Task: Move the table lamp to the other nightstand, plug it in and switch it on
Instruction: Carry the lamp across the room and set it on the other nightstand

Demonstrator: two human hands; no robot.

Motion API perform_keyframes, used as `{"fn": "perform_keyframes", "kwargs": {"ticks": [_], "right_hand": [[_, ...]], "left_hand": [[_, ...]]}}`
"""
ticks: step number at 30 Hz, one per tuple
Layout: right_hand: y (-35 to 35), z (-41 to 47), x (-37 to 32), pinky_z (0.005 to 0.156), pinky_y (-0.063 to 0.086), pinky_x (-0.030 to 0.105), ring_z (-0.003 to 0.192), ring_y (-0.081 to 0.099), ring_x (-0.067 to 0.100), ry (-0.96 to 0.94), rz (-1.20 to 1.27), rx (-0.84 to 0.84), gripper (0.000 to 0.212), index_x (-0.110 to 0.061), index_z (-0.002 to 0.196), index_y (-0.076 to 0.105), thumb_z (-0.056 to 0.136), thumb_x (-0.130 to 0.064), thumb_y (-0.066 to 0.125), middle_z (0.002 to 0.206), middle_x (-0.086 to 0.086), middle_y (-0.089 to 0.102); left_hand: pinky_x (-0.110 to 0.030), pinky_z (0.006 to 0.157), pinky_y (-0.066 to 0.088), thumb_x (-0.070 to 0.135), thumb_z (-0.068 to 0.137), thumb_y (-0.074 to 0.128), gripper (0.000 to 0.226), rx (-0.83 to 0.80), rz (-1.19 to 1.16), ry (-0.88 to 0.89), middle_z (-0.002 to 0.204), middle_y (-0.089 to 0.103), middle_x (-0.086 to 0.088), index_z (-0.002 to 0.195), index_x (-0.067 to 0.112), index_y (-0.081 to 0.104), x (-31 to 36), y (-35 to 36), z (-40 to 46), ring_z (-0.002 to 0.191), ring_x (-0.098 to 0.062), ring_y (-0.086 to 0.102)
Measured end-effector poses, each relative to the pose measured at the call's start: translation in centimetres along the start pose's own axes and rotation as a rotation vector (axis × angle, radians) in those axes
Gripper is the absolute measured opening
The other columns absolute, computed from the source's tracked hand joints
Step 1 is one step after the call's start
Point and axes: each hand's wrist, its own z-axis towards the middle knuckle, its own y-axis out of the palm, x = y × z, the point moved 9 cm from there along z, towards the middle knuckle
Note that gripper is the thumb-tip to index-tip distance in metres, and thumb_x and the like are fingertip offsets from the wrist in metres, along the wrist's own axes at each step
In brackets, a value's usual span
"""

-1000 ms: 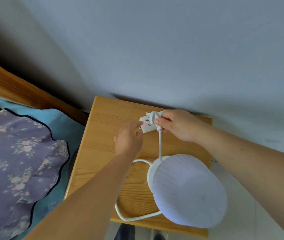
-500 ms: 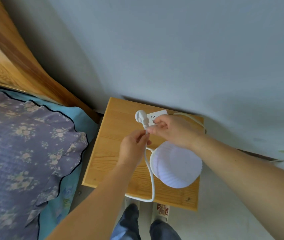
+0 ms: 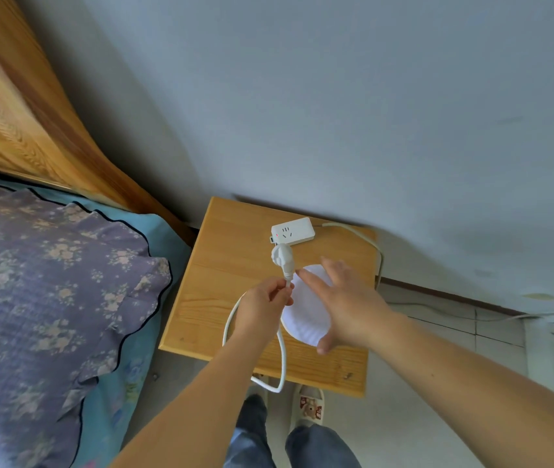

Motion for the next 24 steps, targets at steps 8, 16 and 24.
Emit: {"fn": "perform_keyframes", "kwargs": {"ticks": [8, 16, 24], "right_hand": [[-0.5, -0.3, 0.0, 0.078, 0.052, 0.041, 0.122, 0.03, 0.029, -0.069, -0.055, 0.178, 0.089, -0.034, 0.134, 0.024, 0.063, -0.034, 0.079, 0.139, 0.005, 0.026], [-4.1, -4.4, 1.8, 0.075, 0.046, 0.037, 0.119, 0.036, 0.027, -0.024, 0.091, 0.278, 0.09, -0.036, 0.13, 0.03, 0.055, -0.037, 0.079, 0.131, 0.0, 0.035], [-10.1, -11.1, 5.6, 0.066, 0.046, 0.034, 0.111, 0.04, 0.025, 0.101, 0.166, 0.397, 0.093, -0.037, 0.129, 0.028, 0.051, -0.043, 0.078, 0.126, -0.002, 0.036]], "left_hand": [[-0.024, 0.055, 0.039, 0.023, 0.09, 0.048, 0.018, 0.04, 0.049, -0.015, 0.075, 0.065, 0.01, 0.098, 0.022, 0.064, 0.3, 0.1, -1.6, 0.063, -0.009, 0.052], [-0.025, 0.061, 0.04, 0.021, 0.09, 0.048, 0.018, 0.067, 0.114, 0.072, 0.073, 0.062, 0.011, 0.086, 0.026, 0.064, 3.8, -0.2, -4.1, 0.073, -0.015, 0.057], [-0.026, 0.068, 0.045, 0.022, 0.09, 0.049, 0.018, -0.029, 0.177, 0.281, 0.073, 0.066, 0.007, 0.093, 0.021, 0.066, 14.9, 1.7, -5.4, 0.08, -0.014, 0.062]]}}
